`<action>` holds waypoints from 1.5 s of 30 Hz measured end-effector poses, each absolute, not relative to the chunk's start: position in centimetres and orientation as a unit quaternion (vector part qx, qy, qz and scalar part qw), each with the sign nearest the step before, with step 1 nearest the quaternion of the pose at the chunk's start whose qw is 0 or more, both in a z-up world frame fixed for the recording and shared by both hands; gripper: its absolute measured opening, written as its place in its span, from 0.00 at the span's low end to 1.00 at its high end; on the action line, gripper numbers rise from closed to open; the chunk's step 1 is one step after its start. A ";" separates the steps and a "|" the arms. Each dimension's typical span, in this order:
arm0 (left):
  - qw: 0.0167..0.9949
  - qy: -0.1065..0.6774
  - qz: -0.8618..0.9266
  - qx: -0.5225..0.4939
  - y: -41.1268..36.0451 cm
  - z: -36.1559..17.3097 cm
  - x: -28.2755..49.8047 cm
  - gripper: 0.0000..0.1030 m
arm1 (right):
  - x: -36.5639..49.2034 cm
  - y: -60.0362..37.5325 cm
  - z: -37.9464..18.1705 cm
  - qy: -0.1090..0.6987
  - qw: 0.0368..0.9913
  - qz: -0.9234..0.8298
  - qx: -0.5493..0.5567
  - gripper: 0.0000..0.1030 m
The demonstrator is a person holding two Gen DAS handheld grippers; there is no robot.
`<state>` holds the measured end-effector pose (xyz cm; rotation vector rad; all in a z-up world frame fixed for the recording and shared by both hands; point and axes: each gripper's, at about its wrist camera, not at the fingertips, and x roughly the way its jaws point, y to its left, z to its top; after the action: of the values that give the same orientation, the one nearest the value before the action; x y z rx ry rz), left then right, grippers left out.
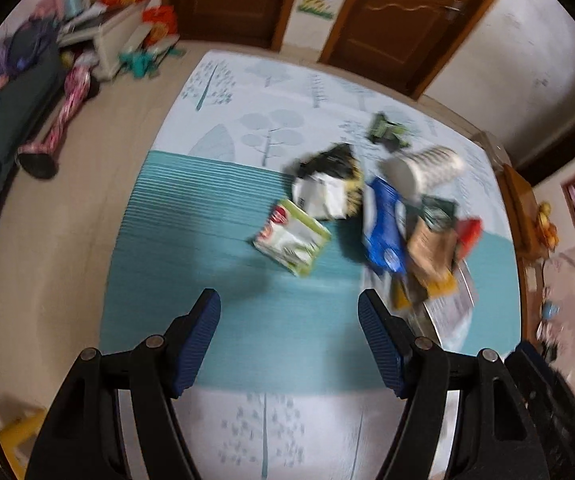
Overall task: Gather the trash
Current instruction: 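Lower both grippers toward the wrappers on the table, then grasp the black-and-white bag with the right gripper and lift it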
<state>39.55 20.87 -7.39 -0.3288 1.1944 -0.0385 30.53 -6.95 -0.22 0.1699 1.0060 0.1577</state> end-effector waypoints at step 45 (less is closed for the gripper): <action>0.764 0.620 -0.018 -0.178 24.6 -16.5 45.5 0.02 | 48.4 2.5 -6.5 0.530 0.830 0.170 0.022 0.46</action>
<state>45.53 24.65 -16.46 -0.3866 1.3487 -0.0401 48.37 2.49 -6.52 0.0458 1.1254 0.3602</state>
